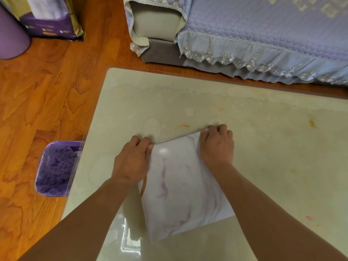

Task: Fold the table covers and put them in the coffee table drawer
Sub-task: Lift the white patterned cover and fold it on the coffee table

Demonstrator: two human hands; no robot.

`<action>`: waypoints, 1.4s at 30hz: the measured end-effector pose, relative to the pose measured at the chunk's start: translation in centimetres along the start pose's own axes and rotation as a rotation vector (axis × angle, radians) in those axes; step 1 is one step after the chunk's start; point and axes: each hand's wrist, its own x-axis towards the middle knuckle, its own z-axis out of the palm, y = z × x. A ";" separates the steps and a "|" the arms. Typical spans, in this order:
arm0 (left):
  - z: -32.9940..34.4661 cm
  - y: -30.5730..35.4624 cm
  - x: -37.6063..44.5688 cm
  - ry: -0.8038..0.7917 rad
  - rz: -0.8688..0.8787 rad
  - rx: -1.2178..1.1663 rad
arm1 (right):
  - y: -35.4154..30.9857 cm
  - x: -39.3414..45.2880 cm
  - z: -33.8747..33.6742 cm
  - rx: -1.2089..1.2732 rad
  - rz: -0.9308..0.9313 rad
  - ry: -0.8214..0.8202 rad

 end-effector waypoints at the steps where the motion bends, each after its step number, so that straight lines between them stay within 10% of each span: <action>1: -0.1 -0.1 0.0 -0.005 0.001 -0.022 | 0.1 0.3 -0.3 0.071 0.032 -0.079; 7: 0.1 -0.4 -0.3 0.031 -0.010 -0.111 | -0.3 2.9 -2.8 0.303 0.266 -0.383; 16: -0.2 -1.1 -0.2 0.006 -0.112 -0.452 | 1.5 1.5 -3.6 0.612 0.370 -0.340; 39: 0.0 2.8 -2.3 0.199 -0.112 0.057 | 0.7 -0.6 -0.3 -0.072 0.048 0.004; 42: 1.2 6.1 -5.5 0.285 0.150 0.158 | 0.7 -0.5 0.9 -0.119 0.065 0.038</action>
